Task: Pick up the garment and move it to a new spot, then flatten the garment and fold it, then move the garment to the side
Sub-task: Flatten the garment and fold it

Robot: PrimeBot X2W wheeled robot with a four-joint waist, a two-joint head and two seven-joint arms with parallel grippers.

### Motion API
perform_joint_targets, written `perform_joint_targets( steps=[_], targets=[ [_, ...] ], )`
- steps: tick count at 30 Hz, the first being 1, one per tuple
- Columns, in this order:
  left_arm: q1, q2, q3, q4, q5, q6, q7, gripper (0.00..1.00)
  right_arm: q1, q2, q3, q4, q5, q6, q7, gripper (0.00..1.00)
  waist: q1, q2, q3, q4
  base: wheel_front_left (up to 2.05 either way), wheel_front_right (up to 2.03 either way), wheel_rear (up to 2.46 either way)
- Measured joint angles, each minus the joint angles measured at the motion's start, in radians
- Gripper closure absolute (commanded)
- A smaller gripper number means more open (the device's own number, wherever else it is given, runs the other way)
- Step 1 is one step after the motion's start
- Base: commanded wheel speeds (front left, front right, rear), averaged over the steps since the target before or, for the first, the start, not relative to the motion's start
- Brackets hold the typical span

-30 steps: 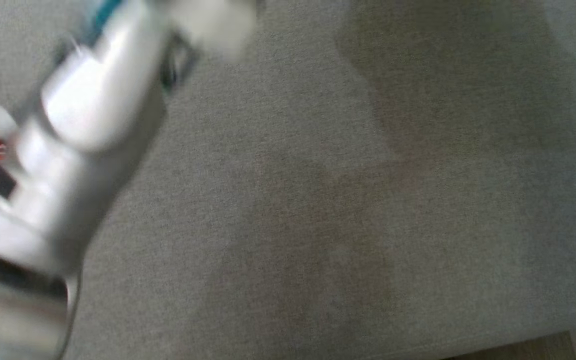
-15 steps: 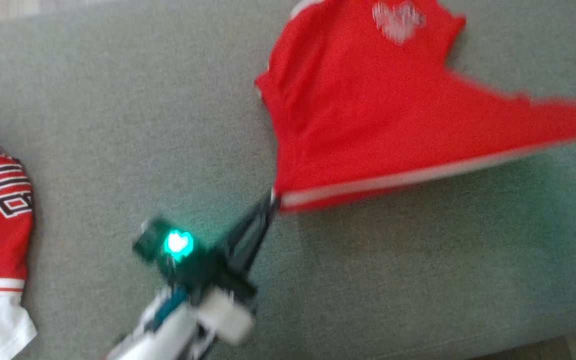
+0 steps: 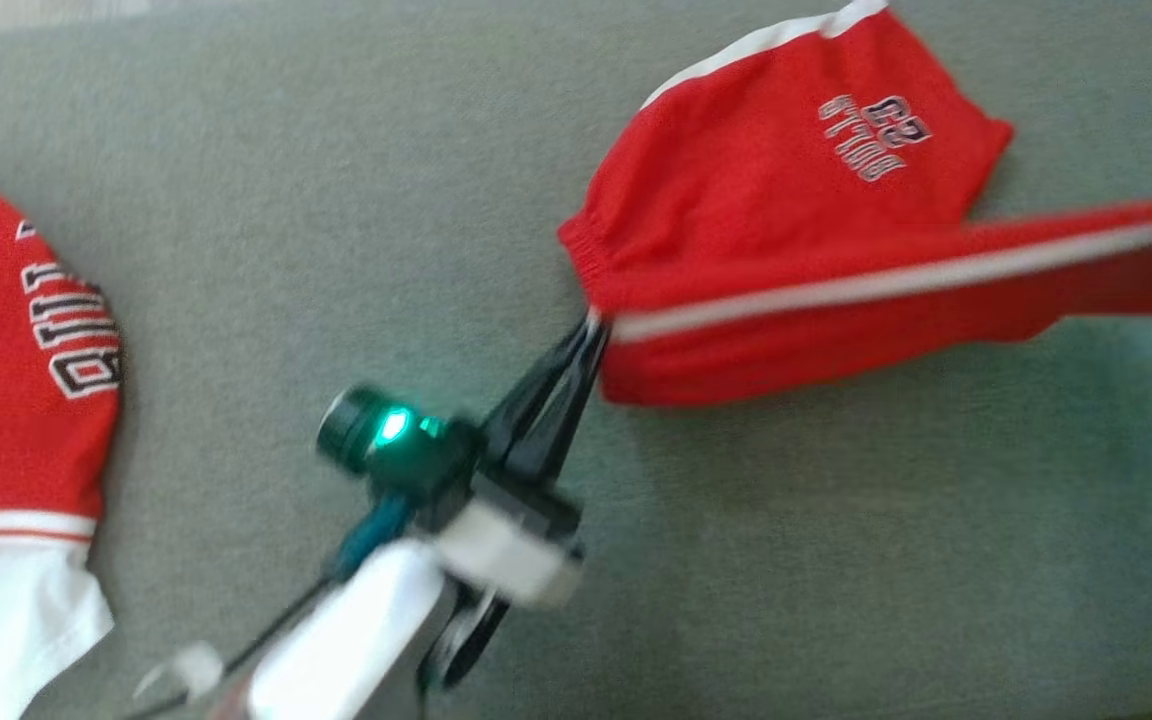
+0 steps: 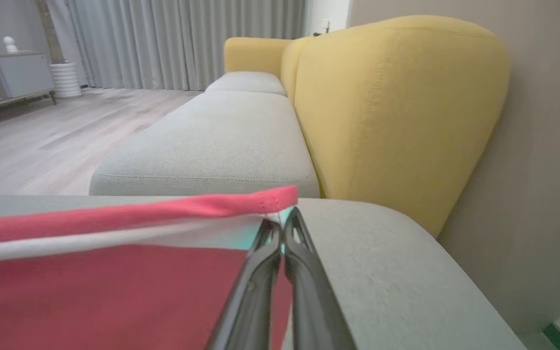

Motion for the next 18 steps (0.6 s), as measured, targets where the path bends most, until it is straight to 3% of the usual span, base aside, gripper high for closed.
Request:
perform_joint_targets(
  steps=[8,12,18],
  targets=[
    [-0.187,-0.117,0.018,0.141,-0.011,0.014,0.026,1.00,-0.316,-0.177,0.188,0.184,0.075,0.000,0.090,1.00,0.0003,0.0000,0.099,0.057,0.00,0.00,0.00],
    [-0.245,-0.144,0.030,0.197,-0.005,0.044,0.015,1.00,-0.446,-0.260,0.314,0.264,0.127,0.000,0.112,1.00,0.0003,0.0000,0.145,0.091,0.00,0.00,0.00],
    [-0.278,-0.171,0.024,0.231,-0.013,0.062,-0.006,1.00,-0.599,-0.330,0.490,0.339,0.206,0.000,0.135,1.00,0.0003,-0.0001,0.199,0.143,0.00,0.00,0.00]
  ],
)
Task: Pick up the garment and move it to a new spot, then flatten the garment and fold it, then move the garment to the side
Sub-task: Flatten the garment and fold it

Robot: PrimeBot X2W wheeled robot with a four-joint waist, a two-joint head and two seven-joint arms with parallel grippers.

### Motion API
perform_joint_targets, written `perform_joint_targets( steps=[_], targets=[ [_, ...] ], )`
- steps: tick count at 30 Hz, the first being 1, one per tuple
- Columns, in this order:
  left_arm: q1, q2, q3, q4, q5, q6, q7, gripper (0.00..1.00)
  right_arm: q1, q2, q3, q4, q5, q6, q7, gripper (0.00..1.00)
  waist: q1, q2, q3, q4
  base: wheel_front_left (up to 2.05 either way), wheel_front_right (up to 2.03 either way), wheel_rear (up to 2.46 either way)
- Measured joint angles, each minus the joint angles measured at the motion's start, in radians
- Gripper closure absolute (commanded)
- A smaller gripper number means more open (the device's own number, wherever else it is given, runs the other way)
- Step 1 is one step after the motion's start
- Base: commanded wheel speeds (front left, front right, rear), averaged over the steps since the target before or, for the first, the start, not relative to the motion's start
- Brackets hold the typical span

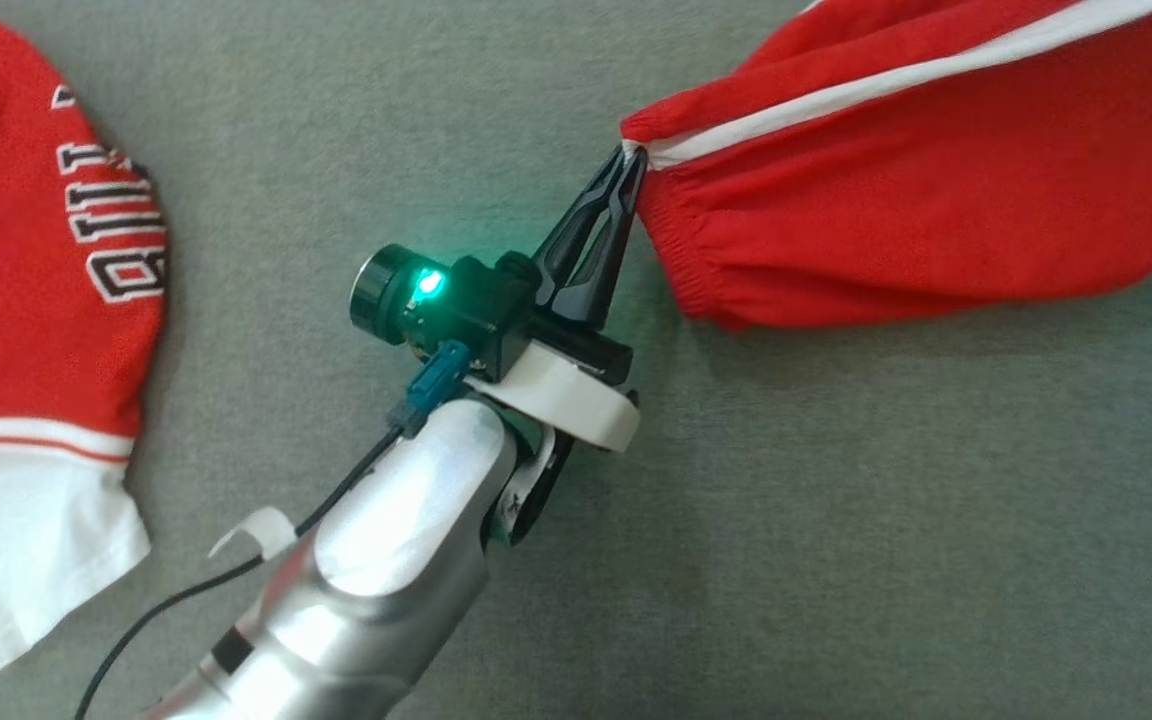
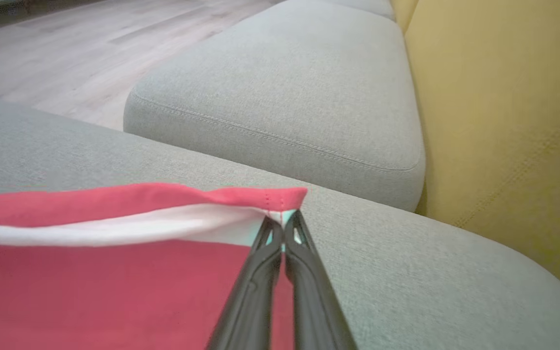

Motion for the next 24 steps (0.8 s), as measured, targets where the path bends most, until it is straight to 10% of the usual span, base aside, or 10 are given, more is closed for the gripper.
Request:
perform_joint_targets(
  steps=[7,8,9,10,11,24],
  targets=[
    [-0.035,-0.009,-0.021,0.035,-0.025,0.034,-0.019,1.00,-0.135,-0.020,0.142,0.098,0.037,0.000,-0.006,1.00,-0.0001,0.0000,0.039,0.040,0.00,0.00,0.00],
    [-0.036,-0.010,-0.022,0.037,-0.032,0.034,-0.024,0.93,-0.148,-0.018,0.156,0.108,0.046,0.000,-0.016,0.82,-0.0001,0.0000,0.042,0.043,0.00,0.00,0.00],
    [-0.036,-0.011,-0.023,0.042,-0.041,0.037,-0.028,0.60,-0.158,-0.018,0.170,0.114,0.057,0.000,-0.029,0.14,-0.0001,0.0000,0.043,0.045,0.00,0.00,0.00],
    [-0.036,-0.012,-0.026,0.047,-0.045,0.042,-0.031,0.20,-0.166,-0.017,0.181,0.121,0.068,0.000,-0.042,0.00,-0.0001,0.0000,0.044,0.046,0.00,0.00,0.00],
    [-0.036,-0.012,-0.026,0.047,-0.045,0.042,-0.031,0.00,-0.166,-0.017,0.181,0.121,0.068,0.000,-0.042,0.00,-0.0001,0.0000,0.044,0.046,0.00,0.00,0.00],
    [0.068,-0.014,0.015,-0.107,0.140,0.198,-0.084,0.00,-0.098,-0.046,0.246,0.221,0.303,0.000,-0.084,0.00,-0.0003,0.0000,0.001,0.069,0.00,0.00,0.00]
  ],
)
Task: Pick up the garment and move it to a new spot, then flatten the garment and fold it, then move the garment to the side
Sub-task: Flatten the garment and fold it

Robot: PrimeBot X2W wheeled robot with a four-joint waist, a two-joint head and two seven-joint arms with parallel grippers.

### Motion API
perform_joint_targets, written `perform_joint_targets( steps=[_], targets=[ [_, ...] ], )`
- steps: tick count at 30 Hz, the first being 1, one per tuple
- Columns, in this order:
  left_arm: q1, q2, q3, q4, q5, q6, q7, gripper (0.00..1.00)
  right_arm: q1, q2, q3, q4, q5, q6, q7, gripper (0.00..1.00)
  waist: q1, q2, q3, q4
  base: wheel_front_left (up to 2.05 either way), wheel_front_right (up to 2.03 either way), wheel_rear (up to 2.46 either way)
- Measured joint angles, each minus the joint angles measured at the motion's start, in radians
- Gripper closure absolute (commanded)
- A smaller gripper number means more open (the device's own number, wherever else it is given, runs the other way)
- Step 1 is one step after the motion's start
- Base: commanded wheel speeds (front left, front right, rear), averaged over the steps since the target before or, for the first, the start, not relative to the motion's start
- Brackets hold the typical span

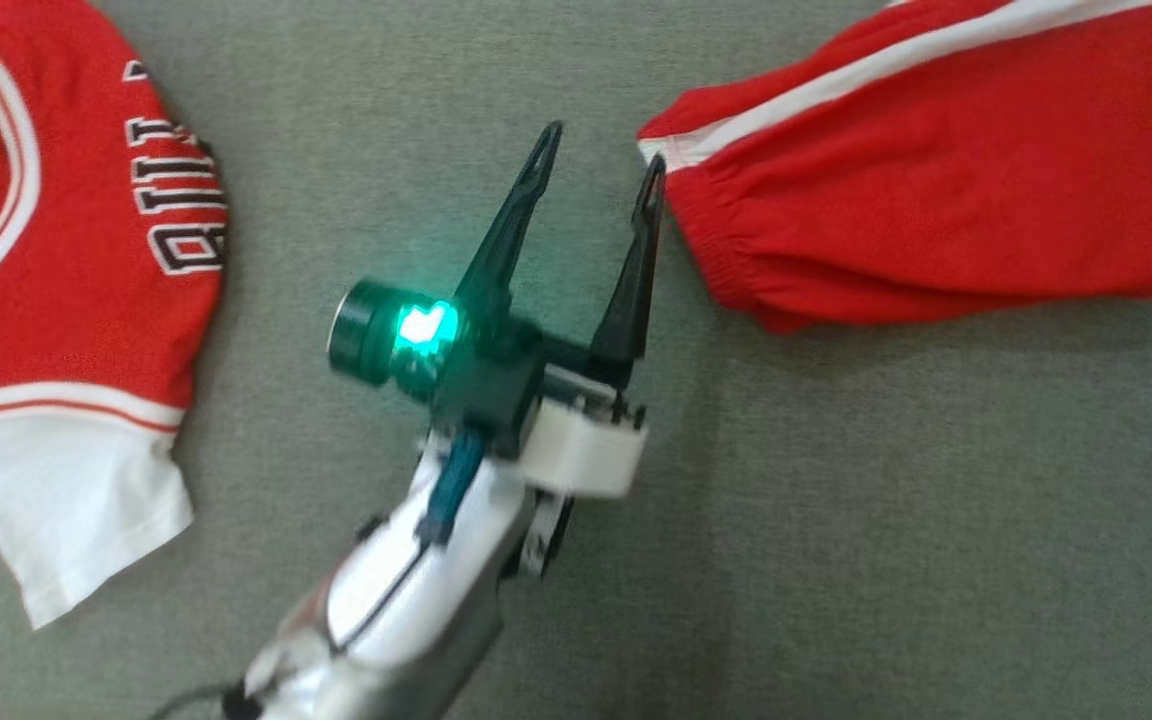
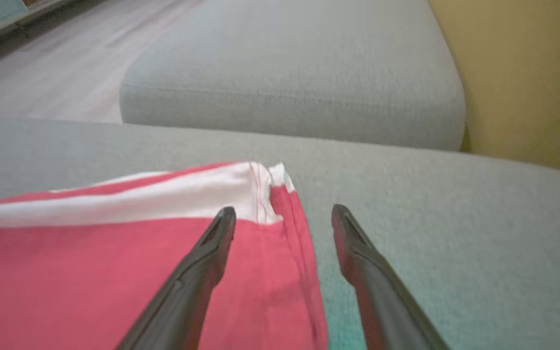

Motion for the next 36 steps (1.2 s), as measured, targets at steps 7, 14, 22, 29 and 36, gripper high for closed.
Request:
perform_joint_targets(
  steps=[7,14,22,29,36],
  targets=[
    [0.179,0.001,0.062,-0.168,0.110,0.035,0.000,0.00,0.027,-0.021,0.026,0.102,0.113,0.000,0.131,0.00,0.0000,0.0000,-0.006,0.059,0.00,0.00,0.00],
    [0.260,0.002,0.112,-0.216,0.146,0.036,0.000,0.00,0.029,-0.027,0.034,0.140,0.168,0.000,0.159,1.00,-0.0001,0.0000,-0.033,0.068,0.00,0.00,0.00],
    [0.272,0.002,0.155,-0.210,0.174,-0.016,0.000,0.00,0.054,-0.027,0.060,0.184,0.174,0.000,0.089,1.00,0.0000,0.0000,-0.076,-0.030,0.00,0.00,0.00],
    [0.272,0.002,0.172,-0.188,0.187,-0.043,0.000,0.00,0.054,-0.073,0.056,0.208,0.152,0.000,-0.034,1.00,0.0000,0.0000,-0.105,-0.117,0.00,0.00,0.00],
    [0.280,0.003,0.180,-0.162,0.187,-0.069,0.000,0.00,0.002,-0.067,0.064,0.104,0.090,0.000,-0.145,1.00,0.0001,0.0000,-0.141,-0.148,0.00,0.00,0.00]
  ],
)
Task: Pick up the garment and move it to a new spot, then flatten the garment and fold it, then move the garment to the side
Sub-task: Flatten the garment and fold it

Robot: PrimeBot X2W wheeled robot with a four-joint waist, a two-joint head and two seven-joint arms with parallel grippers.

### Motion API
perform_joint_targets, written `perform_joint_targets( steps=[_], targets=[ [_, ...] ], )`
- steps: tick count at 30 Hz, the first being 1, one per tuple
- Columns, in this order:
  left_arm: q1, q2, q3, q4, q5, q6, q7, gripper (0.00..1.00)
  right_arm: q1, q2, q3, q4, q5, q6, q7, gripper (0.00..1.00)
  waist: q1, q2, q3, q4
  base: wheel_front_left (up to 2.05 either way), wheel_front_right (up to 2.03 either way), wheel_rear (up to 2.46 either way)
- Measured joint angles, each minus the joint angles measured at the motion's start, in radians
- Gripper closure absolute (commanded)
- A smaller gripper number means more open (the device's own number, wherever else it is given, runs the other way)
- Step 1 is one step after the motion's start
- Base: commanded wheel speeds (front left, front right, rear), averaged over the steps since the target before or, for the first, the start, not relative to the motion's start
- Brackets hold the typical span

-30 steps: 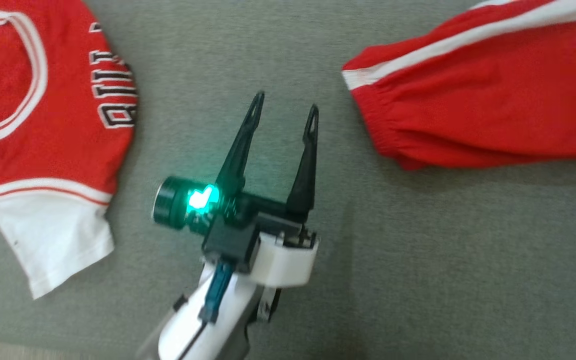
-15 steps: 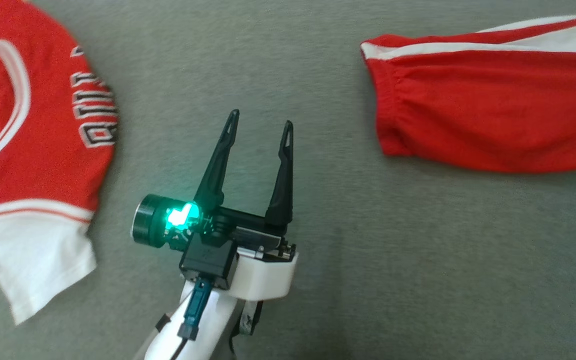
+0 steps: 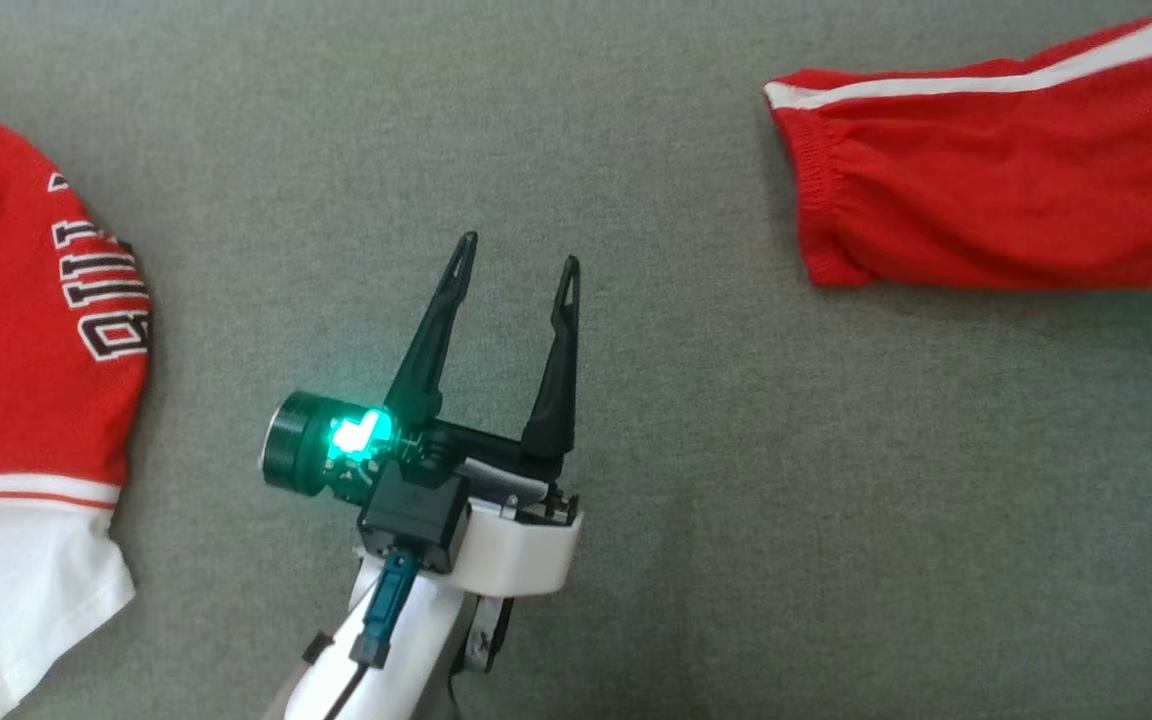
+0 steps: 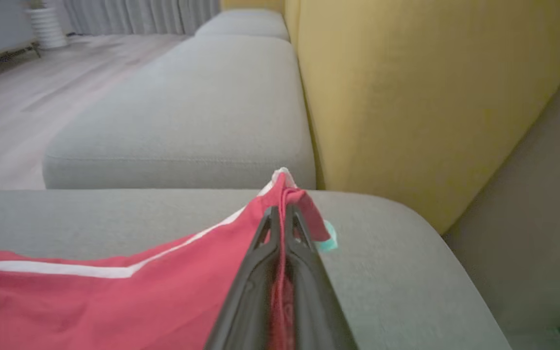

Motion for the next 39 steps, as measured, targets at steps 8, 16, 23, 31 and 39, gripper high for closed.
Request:
perform_joint_targets(
  steps=[8,16,23,31,39],
  targets=[
    [0.039,0.000,0.006,0.015,-0.001,-0.018,0.000,0.00,-0.038,0.076,0.063,-0.211,-0.131,0.000,0.035,1.00,-0.0001,0.0000,-0.049,0.002,0.00,0.00,0.00],
    [0.050,0.000,0.003,0.014,-0.026,-0.017,0.000,0.00,-0.020,0.193,0.128,-0.343,-0.160,0.000,0.154,0.89,0.0000,0.0000,-0.061,0.032,0.00,0.00,0.00],
    [0.061,0.000,-0.018,0.022,-0.057,-0.016,0.000,0.00,0.111,0.294,0.142,-0.371,-0.159,0.000,0.131,0.00,0.0000,0.0000,-0.085,0.054,0.00,0.00,0.00],
    [0.153,0.000,-0.002,0.021,-0.064,-0.008,0.000,0.00,0.356,0.226,-0.054,-0.419,-0.149,0.000,0.050,0.00,-0.0001,0.0000,-0.175,0.051,0.00,0.00,0.00],
    [0.165,0.001,0.001,-0.005,-0.064,-0.010,0.000,0.00,0.416,0.159,-0.174,-0.408,-0.045,0.000,0.162,1.00,0.0000,0.0000,-0.161,0.077,0.00,0.00,0.00]
  ],
)
